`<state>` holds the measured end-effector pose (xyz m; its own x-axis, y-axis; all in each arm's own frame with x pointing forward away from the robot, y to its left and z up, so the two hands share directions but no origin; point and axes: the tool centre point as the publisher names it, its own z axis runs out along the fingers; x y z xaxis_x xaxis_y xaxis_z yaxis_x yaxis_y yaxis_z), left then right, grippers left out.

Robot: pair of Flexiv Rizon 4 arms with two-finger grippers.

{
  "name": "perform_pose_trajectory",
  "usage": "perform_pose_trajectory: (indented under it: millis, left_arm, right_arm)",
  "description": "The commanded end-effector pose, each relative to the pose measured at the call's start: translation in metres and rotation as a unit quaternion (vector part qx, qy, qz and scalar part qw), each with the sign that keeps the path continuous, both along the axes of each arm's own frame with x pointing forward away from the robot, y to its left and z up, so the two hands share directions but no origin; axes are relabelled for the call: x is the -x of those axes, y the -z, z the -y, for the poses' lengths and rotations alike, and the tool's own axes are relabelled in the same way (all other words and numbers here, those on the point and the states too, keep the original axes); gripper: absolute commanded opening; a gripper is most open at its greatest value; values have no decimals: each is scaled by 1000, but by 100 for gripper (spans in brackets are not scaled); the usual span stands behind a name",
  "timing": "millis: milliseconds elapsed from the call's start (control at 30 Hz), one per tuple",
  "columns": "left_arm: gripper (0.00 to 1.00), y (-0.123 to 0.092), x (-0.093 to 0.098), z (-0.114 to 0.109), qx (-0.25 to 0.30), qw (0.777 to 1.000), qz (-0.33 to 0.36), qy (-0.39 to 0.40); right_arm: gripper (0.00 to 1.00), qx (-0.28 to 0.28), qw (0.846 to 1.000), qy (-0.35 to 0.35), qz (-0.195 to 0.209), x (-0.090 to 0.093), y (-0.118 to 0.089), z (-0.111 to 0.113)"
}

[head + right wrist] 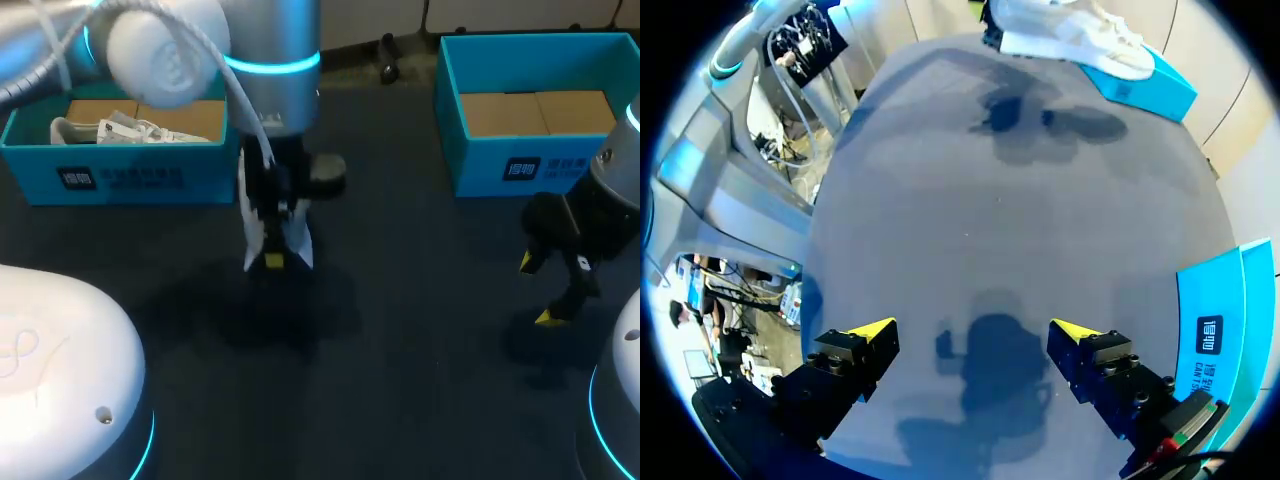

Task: Take the shoe out of the shoebox, open the shoe tongue, remove and reinsert the insole, then place the shoe into the shoebox

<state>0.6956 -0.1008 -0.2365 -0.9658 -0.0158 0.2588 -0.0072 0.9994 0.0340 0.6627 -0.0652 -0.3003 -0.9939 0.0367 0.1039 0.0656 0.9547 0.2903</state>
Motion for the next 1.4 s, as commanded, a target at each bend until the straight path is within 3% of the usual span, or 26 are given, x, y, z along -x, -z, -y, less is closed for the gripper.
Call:
perform_pose_trajectory:
  millis: [33, 467, 867, 1000, 1167, 1400]
  left_arm:
    - [0, -15, -2, -4, 2, 1000, 2, 1]
    - [0, -20, -2, -6, 0, 1000, 13, 11]
    - [0, -92, -15, -43, 5, 998, 58, 20]
    - [0, -110, -29, -59, -1, 998, 60, 19]
    - [0, -129, -66, -96, 1, 998, 65, -14]
    - [0, -115, -121, -157, -15, 997, 51, -57]
  right_arm:
    - [100, 0, 1000, 0, 1, 1, 1, 0]
    - [100, 0, 1000, 0, 1, 1, 1, 0]
    - [100, 0, 1000, 0, 1, 1, 1, 0]
    - [100, 0, 1000, 0, 1, 1, 1, 0]
    - [100, 0, 1000, 0, 1, 1, 1, 0]
    - [100, 0, 1000, 0, 1, 1, 1, 0]
